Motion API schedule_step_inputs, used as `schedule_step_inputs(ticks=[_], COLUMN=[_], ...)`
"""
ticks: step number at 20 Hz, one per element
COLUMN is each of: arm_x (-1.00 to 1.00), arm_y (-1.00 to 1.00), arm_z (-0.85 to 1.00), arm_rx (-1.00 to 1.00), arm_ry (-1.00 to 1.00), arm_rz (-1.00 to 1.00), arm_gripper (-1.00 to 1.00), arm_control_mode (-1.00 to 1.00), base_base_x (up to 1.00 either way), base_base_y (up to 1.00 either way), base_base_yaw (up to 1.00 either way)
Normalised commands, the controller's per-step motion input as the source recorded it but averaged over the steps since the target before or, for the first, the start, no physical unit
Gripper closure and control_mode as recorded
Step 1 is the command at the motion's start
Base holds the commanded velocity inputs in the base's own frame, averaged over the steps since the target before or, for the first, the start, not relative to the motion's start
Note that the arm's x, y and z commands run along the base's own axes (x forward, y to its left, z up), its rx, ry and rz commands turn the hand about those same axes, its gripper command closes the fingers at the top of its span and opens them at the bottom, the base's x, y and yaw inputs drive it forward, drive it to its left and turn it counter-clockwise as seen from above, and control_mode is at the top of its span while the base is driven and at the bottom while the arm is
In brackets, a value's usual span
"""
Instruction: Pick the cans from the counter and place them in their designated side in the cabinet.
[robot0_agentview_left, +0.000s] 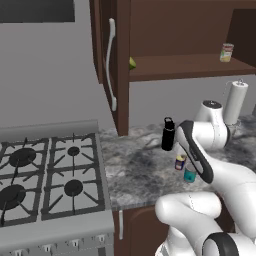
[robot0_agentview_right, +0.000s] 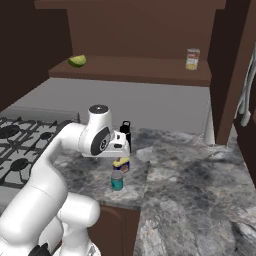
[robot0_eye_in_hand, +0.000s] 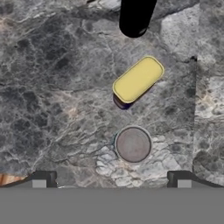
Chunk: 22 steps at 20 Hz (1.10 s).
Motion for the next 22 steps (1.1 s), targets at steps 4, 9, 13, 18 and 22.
schedule_step_inputs(ticks=[4, 9, 13, 18, 22], arm_x=[0.0, 0.01, 0.0, 0.0, 0.0], arm_y=[-0.11, -0.05, -0.08, -0.1, -0.01], arm_z=[-0.17, -0.19, -0.22, -0.21, -0.21], arm_rx=[0.0, 0.0, 0.0, 0.0, 0.0], arm_ry=[0.0, 0.0, 0.0, 0.01, 0.01], arm_rz=[0.01, 0.02, 0.01, 0.0, 0.0], arm_gripper=[-1.0, -1.0, -1.0, -1.0, -1.0], arm_control_mode=[-1.0, -1.0, -1.0, -1.0, -1.0], base_base_x=[0.0, 0.0, 0.0, 0.0, 0.0], base_base_y=[0.0, 0.0, 0.0, 0.0, 0.0], base_base_yaw=[0.0, 0.0, 0.0, 0.0, 0.0])
